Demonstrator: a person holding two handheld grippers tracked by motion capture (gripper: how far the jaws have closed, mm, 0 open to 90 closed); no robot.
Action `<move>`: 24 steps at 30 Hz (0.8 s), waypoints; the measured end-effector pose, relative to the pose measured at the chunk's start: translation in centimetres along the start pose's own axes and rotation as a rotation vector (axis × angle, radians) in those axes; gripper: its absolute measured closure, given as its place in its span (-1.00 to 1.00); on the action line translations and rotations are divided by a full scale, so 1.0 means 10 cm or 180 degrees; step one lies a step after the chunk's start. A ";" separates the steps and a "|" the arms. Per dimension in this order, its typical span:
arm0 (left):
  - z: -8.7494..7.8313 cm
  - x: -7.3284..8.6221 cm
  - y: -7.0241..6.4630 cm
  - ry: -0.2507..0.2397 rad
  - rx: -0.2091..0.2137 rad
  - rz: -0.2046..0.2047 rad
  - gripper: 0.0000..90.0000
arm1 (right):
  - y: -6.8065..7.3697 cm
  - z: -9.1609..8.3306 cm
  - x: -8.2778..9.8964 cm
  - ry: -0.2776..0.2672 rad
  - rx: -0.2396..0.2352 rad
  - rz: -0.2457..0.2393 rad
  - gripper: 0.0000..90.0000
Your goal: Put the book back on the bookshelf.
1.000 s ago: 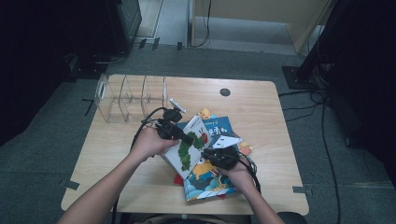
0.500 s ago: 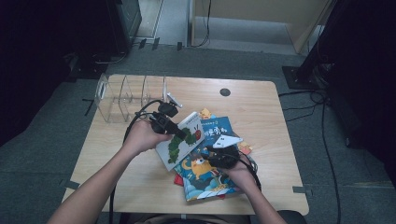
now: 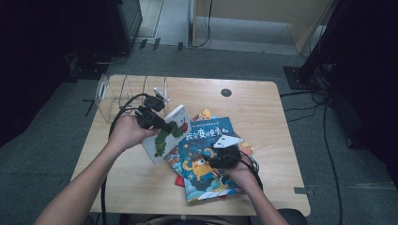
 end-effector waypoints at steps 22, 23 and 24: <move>-0.21 0.21 0.47 0.0095 -0.0337 -0.0153 0.72 | 0.01 0.00 0.00 0.0015 -0.0034 -0.0015 -0.16; -0.21 0.23 0.50 0.0109 -0.0360 -0.0160 0.72 | 0.01 0.00 0.00 0.0015 -0.0034 -0.0015 -0.16; -0.21 0.24 0.51 0.0114 -0.0374 -0.0179 0.72 | 0.01 0.00 0.00 0.0015 -0.0034 -0.0016 -0.16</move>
Point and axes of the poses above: each handheld gripper's, and its own axes: z roughly forward along the jaws, x roughly out of its underside, y roughly to its left, the point moved 4 cm from there along z, roughly forward along the jaws, and after that the axes turned 15 degrees about -x, right-handed, at the moved point
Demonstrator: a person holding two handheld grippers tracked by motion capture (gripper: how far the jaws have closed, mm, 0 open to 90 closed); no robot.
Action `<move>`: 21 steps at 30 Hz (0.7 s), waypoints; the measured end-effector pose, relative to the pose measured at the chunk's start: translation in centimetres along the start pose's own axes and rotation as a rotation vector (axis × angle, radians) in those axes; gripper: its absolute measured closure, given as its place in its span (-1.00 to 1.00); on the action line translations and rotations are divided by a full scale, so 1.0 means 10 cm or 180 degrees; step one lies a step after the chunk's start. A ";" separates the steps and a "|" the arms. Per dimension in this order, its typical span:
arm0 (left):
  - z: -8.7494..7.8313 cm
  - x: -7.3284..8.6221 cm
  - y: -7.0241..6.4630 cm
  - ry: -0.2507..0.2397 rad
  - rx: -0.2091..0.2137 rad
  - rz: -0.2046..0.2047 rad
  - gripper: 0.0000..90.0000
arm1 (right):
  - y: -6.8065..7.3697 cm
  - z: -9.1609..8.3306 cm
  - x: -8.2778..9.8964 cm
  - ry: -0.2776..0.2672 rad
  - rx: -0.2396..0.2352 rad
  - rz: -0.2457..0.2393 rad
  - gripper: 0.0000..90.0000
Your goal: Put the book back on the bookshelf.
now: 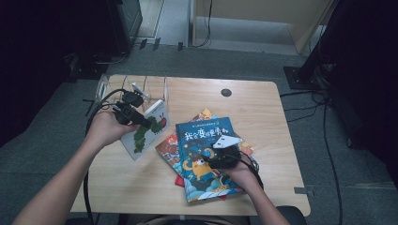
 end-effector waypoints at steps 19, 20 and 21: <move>0.10 -0.11 0.22 0.0134 -0.0120 -0.0190 0.72 | 0.00 0.00 0.00 0.0004 0.0004 -0.0001 -0.16; 0.10 -0.13 0.21 0.0126 -0.0121 -0.0183 0.72 | 0.00 0.00 0.00 0.0004 0.0003 0.0001 -0.15; 0.10 -0.16 0.20 0.0133 -0.0124 -0.0171 0.72 | 0.00 0.00 0.00 0.0003 0.0002 0.0000 -0.16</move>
Point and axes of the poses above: each handheld gripper's, and its own axes: z roughly forward along the jaws, x roughly out of its underside, y roughly to its left, the point moved 4 cm from there along z, roughly forward along the jaws, and after that the axes turned 15 degrees about -x, right-handed, at the moved point
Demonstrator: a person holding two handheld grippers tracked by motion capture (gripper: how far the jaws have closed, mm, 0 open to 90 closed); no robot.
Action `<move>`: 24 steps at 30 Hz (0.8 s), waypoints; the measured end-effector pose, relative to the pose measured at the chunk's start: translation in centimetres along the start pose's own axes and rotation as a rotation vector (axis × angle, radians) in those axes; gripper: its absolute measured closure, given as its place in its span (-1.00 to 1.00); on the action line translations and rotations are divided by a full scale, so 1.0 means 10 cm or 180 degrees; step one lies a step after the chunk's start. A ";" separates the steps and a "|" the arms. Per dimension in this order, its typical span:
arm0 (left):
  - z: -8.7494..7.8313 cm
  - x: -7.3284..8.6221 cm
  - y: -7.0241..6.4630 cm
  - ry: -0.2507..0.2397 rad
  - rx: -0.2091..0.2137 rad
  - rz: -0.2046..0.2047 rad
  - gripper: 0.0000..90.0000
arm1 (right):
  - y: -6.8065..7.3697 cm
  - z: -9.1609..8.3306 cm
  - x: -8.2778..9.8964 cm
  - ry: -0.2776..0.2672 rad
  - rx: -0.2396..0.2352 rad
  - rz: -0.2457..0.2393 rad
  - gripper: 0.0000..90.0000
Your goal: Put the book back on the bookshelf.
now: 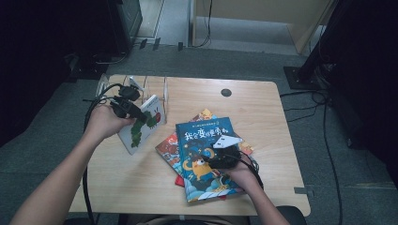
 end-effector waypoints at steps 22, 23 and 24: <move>0.12 -0.36 0.09 0.0057 -0.0116 -0.0110 0.72 | 0.00 0.00 0.00 0.0001 0.0001 0.0000 -0.16; 0.12 -0.37 0.10 0.0046 -0.0114 -0.0111 0.72 | 0.00 0.00 0.00 0.0000 -0.0003 -0.0001 -0.16; 0.13 -0.38 0.11 0.0047 -0.0109 -0.0126 0.72 | 0.00 0.00 0.00 0.0000 0.0001 -0.0001 -0.16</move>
Point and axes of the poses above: each handheld gripper's, and its own axes: z roughly forward along the jaws, x roughly out of its underside, y roughly to its left, the point moved 4 cm from there along z, roughly forward along the jaws, and after that the axes turned 15 degrees about -x, right-handed, at the moved point
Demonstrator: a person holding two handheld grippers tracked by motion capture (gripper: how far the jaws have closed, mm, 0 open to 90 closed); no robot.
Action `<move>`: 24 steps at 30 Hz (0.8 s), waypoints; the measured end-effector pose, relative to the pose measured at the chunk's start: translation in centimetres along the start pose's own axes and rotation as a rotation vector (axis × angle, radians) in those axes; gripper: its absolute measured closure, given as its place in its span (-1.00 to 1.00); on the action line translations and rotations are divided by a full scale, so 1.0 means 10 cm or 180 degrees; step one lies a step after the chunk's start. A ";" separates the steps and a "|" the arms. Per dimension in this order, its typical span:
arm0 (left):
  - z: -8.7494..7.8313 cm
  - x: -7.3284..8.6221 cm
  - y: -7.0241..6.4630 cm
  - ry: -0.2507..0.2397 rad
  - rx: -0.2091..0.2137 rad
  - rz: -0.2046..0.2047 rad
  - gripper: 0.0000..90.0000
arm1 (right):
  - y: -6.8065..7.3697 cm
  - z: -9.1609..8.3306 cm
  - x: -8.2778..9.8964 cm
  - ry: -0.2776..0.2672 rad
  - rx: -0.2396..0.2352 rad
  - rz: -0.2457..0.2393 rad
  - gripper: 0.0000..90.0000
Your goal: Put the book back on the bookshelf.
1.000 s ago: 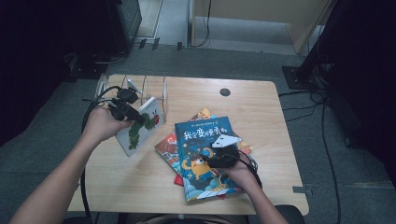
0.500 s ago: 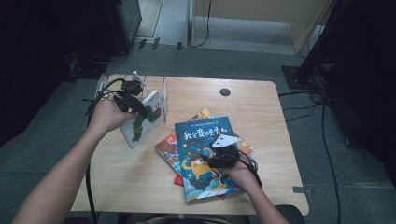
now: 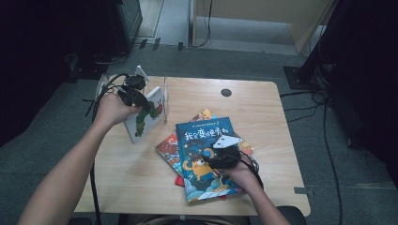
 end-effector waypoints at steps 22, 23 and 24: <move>0.07 -0.33 0.12 -0.0042 -0.0056 -0.0101 0.72 | 0.00 0.00 0.00 -0.0012 0.0000 0.0014 -0.13; 0.08 -0.35 0.13 -0.0052 -0.0047 -0.0112 0.72 | 0.00 0.00 0.00 -0.0013 0.0001 0.0016 -0.12; 0.09 -0.36 0.14 -0.0044 -0.0050 -0.0111 0.72 | 0.00 0.00 0.00 -0.0018 0.0000 0.0026 -0.11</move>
Point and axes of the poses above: each handheld gripper's, and its own axes: z roughly forward along the jaws, x roughly out of its underside, y roughly to its left, the point moved 4 cm from there along z, roughly forward along the jaws, and after that the axes turned 15 degrees about -x, right-handed, at the moved point
